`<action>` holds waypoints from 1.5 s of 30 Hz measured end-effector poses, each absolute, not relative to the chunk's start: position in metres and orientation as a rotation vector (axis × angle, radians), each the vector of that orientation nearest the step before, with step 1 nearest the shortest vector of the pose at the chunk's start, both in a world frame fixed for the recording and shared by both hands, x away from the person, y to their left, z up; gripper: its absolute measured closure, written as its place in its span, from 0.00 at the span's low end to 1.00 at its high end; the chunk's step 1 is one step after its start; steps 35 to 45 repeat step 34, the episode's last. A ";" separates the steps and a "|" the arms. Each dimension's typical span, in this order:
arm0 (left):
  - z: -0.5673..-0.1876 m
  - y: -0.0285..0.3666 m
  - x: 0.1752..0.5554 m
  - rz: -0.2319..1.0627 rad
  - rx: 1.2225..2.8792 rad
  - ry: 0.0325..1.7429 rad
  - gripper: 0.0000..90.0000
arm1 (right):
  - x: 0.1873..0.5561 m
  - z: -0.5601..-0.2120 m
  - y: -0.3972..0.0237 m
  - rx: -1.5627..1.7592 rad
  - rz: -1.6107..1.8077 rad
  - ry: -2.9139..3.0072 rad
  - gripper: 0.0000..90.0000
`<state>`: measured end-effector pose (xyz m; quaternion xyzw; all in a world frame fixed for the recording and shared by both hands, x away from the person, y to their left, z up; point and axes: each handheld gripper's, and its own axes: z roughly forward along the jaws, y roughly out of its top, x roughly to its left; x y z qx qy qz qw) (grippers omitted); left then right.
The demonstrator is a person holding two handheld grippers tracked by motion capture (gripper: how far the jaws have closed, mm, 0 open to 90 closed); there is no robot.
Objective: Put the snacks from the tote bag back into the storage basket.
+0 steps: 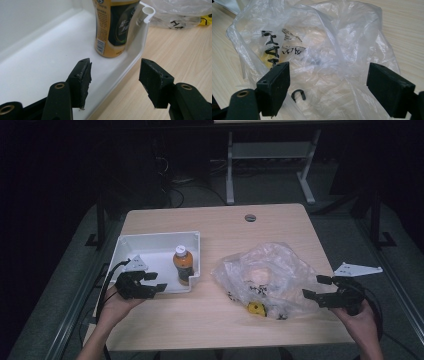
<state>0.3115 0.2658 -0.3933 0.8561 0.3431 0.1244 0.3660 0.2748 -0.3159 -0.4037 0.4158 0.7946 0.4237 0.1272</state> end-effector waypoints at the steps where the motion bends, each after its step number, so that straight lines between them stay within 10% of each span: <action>1: -0.394 0.266 0.311 0.318 2.205 0.880 0.47 | 0.275 -0.404 -0.316 1.216 1.235 2.312 0.21; 45: -0.422 0.270 0.289 0.347 2.147 0.921 0.41 | 0.267 -0.409 -0.313 1.202 1.223 2.330 0.20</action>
